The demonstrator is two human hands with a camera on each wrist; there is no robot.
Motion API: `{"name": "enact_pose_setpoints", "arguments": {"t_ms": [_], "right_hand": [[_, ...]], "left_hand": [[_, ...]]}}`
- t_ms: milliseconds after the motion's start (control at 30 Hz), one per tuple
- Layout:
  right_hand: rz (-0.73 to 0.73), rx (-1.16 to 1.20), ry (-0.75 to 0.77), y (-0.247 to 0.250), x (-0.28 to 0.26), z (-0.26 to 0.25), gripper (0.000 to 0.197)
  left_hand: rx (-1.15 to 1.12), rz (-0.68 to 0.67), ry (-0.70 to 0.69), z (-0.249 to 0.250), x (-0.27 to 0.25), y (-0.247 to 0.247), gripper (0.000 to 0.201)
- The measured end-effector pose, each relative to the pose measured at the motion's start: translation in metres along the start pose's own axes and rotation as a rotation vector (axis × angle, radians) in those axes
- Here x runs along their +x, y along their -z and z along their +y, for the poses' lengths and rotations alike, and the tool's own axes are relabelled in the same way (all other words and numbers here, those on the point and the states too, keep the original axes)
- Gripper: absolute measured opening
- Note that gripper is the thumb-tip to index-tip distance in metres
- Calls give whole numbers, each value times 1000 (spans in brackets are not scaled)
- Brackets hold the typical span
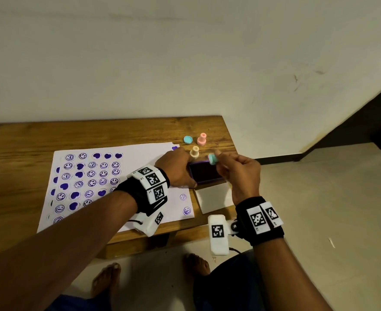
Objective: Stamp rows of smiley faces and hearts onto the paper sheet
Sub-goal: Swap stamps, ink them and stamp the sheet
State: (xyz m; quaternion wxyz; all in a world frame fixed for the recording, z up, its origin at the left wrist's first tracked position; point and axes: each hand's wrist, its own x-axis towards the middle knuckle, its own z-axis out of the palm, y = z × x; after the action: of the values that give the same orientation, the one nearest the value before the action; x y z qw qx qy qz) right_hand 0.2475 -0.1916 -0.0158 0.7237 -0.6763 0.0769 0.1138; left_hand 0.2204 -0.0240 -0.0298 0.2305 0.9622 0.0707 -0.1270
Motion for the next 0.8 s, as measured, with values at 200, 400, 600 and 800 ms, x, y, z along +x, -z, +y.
{"name": "enact_pose_setpoints", "arguments": {"t_ms": [200, 400, 600, 800], "right_hand": [[23, -793, 393, -9, 1, 12, 22], [5, -1029, 490, -18, 1, 14, 19], [-2, -1080, 519, -18, 3, 14, 20], [-6, -1137, 475, -17, 1, 11, 24]], "left_hand": [[16, 13, 43, 3, 3, -2, 64], [18, 36, 55, 8, 3, -1, 59], [-6, 41, 57, 9, 3, -1, 58], [-4, 1, 64, 10, 2, 2, 56]]}}
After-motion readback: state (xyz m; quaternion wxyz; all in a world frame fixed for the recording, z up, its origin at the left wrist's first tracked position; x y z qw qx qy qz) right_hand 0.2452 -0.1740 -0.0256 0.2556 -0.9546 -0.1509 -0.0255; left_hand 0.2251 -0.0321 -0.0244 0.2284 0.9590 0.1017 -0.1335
